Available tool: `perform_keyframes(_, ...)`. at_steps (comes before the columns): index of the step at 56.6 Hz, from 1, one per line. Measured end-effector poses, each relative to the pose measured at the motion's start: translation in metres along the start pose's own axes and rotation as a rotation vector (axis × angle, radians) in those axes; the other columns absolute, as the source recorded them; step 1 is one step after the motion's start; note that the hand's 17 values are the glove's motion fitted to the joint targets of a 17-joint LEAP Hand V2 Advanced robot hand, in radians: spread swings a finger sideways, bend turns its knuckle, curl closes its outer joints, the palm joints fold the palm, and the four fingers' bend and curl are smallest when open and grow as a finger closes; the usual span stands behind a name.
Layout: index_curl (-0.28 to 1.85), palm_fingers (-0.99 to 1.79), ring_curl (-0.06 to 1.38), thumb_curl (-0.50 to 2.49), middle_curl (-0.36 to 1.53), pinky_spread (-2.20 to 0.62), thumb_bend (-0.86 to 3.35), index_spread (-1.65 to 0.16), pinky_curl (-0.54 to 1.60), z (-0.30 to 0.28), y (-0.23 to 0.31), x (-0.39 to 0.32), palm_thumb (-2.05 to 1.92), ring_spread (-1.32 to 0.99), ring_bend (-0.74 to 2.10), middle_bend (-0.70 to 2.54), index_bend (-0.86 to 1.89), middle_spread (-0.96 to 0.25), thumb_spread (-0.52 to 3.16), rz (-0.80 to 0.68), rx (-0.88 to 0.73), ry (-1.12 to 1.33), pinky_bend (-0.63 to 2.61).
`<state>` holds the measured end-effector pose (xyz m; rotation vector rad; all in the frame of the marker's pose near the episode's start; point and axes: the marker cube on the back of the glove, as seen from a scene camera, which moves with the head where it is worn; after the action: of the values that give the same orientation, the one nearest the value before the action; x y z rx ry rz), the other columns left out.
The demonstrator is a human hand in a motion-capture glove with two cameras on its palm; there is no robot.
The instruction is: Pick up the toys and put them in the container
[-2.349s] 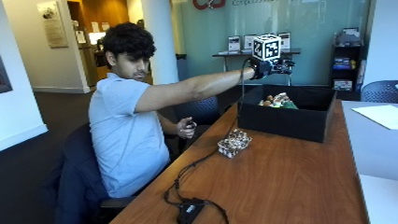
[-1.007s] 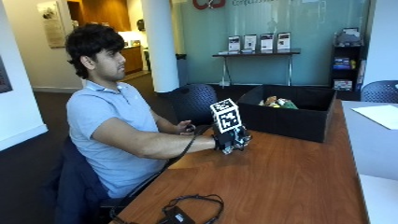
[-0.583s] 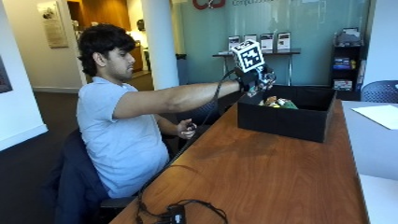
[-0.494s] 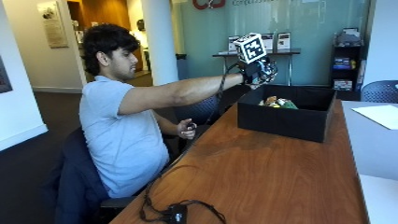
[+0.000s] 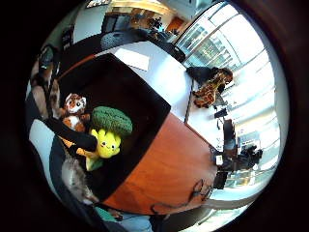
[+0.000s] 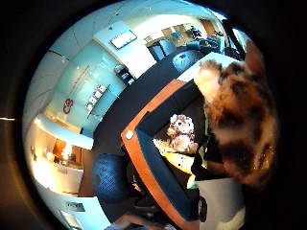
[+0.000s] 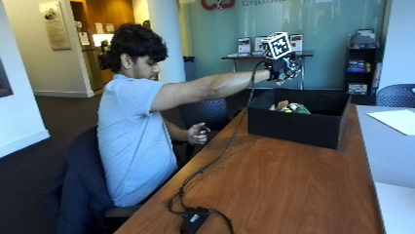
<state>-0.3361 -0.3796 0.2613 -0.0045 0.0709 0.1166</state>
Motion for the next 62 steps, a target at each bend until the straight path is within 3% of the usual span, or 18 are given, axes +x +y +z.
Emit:
perform_keyframes(2,0.16,0.98,0.64,0.29,0.98,-0.40,0.34,-0.10,0.59,0.003,-0.001,-0.007,0.15,-0.30,1.53,0.96,0.16,-0.27,1.63,-0.066,-0.015,-0.032,1.33)
perform_keyframes(8,0.15,0.90,0.64,0.27,1.00,-0.40,0.32,-0.12,0.59,0.016,0.001,-0.003,0.07,-0.29,1.52,0.94,0.12,-0.27,1.58,-0.072,-0.188,-0.112,1.33)
perform_keyframes(10,0.15,0.61,0.62,0.25,0.97,-0.39,0.26,-0.17,0.56,0.021,0.001,-0.003,-0.02,-0.26,1.45,0.89,0.07,-0.25,1.54,-0.085,-0.267,-0.173,1.22)
perform_keyframes(12,0.25,-0.09,0.60,0.23,0.91,-0.31,0.20,-0.21,0.56,0.021,0.004,0.004,-0.08,-0.23,1.20,0.72,0.31,-0.21,1.50,-0.091,-0.298,-0.231,0.97)
perform_keyframes(14,0.28,-0.44,0.55,0.22,0.84,-0.24,0.16,-0.24,0.54,0.019,0.007,0.011,-0.09,-0.19,0.93,0.54,0.45,-0.17,1.48,-0.088,-0.287,-0.275,0.88)
perform_keyframes(19,0.26,-0.37,0.35,0.20,0.70,-0.15,0.08,-0.26,0.39,0.009,0.010,0.024,-0.09,-0.13,0.53,0.27,0.43,-0.10,1.45,-0.090,-0.205,-0.289,0.80)
perform_keyframes(25,0.26,-0.21,0.27,0.19,0.62,-0.08,0.00,-0.28,0.34,-0.005,0.022,0.050,-0.06,-0.12,0.40,0.16,0.34,-0.07,1.43,-0.102,-0.199,-0.199,0.69)
perform_keyframes(46,0.30,-0.12,0.22,0.18,0.43,-0.02,-0.05,-0.31,0.31,-0.051,0.086,0.139,-0.08,-0.09,0.17,0.13,0.23,-0.03,1.39,-0.070,-0.189,-0.151,0.57)
perform_keyframes(62,0.33,-0.10,0.20,0.17,0.36,-0.01,-0.05,-0.33,0.33,-0.041,0.135,0.213,-0.08,-0.09,0.15,0.15,0.22,-0.03,1.36,-0.020,-0.242,-0.116,0.56)
